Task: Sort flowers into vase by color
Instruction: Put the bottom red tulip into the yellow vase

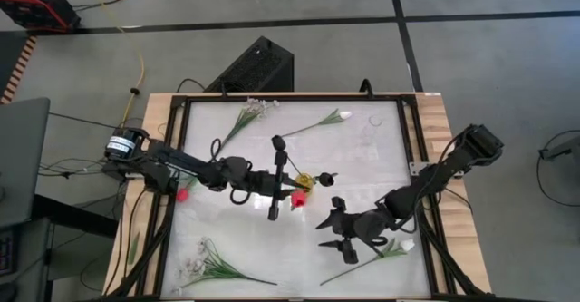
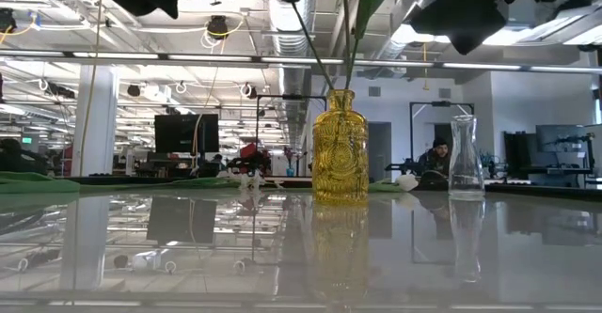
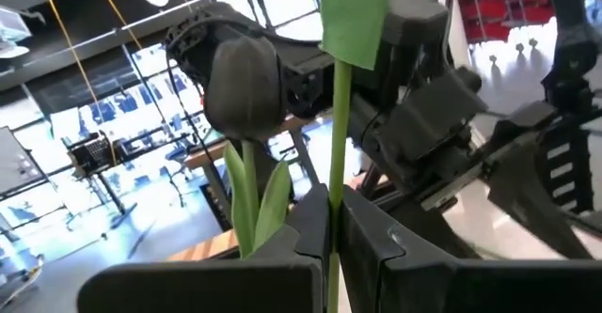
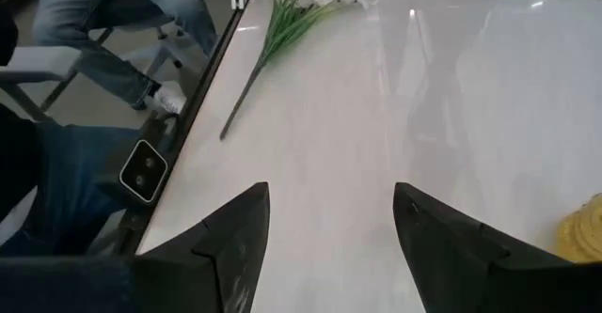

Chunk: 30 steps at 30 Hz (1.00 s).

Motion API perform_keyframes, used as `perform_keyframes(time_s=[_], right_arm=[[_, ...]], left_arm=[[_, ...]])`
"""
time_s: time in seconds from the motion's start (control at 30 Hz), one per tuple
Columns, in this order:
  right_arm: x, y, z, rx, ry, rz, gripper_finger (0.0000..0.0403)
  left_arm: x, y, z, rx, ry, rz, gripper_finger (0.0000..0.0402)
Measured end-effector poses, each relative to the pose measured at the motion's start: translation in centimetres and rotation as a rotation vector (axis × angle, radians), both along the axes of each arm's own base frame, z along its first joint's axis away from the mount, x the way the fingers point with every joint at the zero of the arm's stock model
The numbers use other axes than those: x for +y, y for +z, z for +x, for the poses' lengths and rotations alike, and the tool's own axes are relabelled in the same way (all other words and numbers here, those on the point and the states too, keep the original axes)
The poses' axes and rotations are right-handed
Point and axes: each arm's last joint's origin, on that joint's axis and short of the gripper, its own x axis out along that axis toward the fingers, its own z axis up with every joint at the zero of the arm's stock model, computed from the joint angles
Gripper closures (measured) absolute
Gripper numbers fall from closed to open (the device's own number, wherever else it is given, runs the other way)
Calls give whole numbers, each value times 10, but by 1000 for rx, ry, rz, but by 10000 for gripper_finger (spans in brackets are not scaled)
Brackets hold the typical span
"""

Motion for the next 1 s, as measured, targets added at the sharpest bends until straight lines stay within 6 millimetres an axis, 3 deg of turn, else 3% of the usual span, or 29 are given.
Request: perform_keyframes(time_s=[0.6, 1.0], right_arm=[[-3, -2, 1, 17, -4, -19, 149], [-2, 0, 2, 0, -6, -7, 149]], left_arm=[[3, 3, -3, 30, 86, 105, 401], [3, 0, -3, 64, 78, 67, 401]])
